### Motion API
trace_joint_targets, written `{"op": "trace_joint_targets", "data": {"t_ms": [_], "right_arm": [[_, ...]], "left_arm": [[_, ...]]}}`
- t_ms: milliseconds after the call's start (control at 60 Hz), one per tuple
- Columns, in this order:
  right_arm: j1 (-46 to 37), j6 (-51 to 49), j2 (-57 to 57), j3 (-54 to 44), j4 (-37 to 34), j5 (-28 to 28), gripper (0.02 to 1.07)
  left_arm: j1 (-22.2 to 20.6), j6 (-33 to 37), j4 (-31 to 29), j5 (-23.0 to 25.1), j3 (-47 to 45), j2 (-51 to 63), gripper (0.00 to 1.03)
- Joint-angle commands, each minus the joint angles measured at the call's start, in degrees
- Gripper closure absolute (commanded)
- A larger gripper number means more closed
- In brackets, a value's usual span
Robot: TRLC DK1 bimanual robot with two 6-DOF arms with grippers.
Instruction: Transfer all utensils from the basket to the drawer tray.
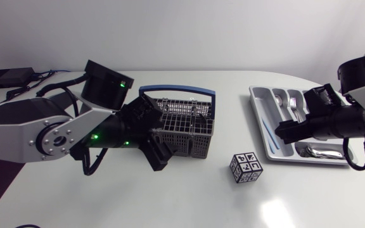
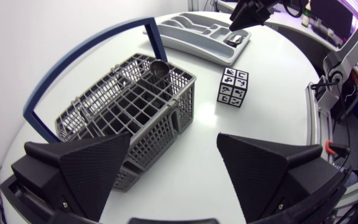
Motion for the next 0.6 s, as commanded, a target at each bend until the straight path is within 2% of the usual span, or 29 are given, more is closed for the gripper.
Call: {"op": "trace_joint_targets", "data": {"t_ms": [0, 100, 133, 217, 250, 433, 583], "right_arm": [[3.6, 1.0, -2.2, -2.8, 1.0, -0.4, 0.13], [6.7, 1.0, -4.7, -4.3, 2.8, -0.4, 0.12], [7.3, 1.2, -4.9, -4.7, 3.2, -0.4, 0.12], [8.0, 1.4, -4.6, -5.4, 3.4, -0.4, 0.12], [8.7, 1.4, -4.4, -6.3, 4.0, -0.4, 0.12], [8.9, 0.9, -4.4, -8.1, 5.1, -0.3, 0.12], [9.3, 0.5, -4.2, -9.0, 6.6, -0.4, 0.12]], "left_arm": [[-2.2, 6.6, 2.3, -3.1, 1.7, 0.4, 0.06], [-4.2, 11.8, 2.4, -6.4, 3.9, 2.4, 0.06], [-5.1, 12.9, 2.0, -9.0, 5.5, 3.7, 0.06], [-6.5, 15.6, 1.2, -10.9, 7.3, 5.4, 0.06], [-7.9, 19.0, 1.7, -12.8, 7.4, 5.9, 0.06], [-10.1, 31.9, 4.6, -15.9, 9.2, 10.5, 0.06], [-10.3, 38.9, 3.9, -16.1, 13.7, 14.7, 0.14]]}}
